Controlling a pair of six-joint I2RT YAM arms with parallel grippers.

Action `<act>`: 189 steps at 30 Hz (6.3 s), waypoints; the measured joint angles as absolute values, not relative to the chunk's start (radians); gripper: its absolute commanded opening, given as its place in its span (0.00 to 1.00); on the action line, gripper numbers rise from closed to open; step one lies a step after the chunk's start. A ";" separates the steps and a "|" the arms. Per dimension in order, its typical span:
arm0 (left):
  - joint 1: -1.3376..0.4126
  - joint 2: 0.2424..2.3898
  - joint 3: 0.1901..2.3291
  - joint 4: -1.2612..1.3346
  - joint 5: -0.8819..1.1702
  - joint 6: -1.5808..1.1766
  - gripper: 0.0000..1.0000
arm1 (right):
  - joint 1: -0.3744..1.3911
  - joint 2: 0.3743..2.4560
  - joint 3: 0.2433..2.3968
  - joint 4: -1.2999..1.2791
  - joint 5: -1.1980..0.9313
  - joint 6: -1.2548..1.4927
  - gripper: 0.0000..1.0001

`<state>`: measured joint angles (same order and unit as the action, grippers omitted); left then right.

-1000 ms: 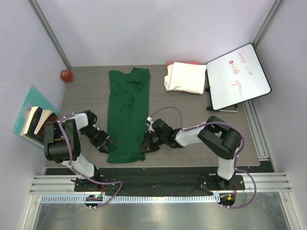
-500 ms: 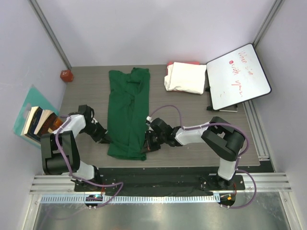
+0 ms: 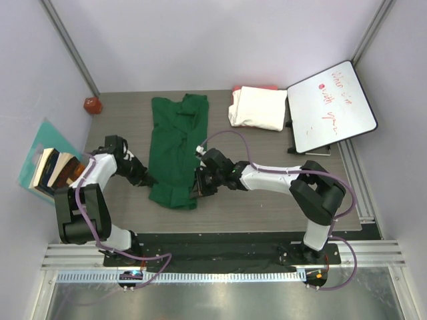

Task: Fold and stack the t-shirts

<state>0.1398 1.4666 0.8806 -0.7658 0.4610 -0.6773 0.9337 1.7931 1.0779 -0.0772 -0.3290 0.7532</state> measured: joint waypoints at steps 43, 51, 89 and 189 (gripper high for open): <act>0.047 2.105 1.750 -0.600 0.406 -0.780 0.10 | 0.616 2.255 1.922 -0.356 -0.245 0.460 0.06; 0.044 2.191 1.750 -0.593 0.339 -0.778 0.32 | 0.593 2.394 1.953 -0.357 -0.239 0.450 0.31; 0.044 2.191 1.744 -0.496 0.203 -0.880 0.00 | 0.502 2.493 2.041 -0.118 -0.414 0.756 0.42; -0.859 1.402 0.980 -0.853 -0.332 -1.047 0.41 | 0.917 1.545 1.145 -0.583 0.113 0.529 0.34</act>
<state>-0.8593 1.4017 0.9802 -0.8532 -0.3321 -1.0470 0.9173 1.5452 1.1446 -0.5835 0.1127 0.5289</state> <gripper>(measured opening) 0.422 0.339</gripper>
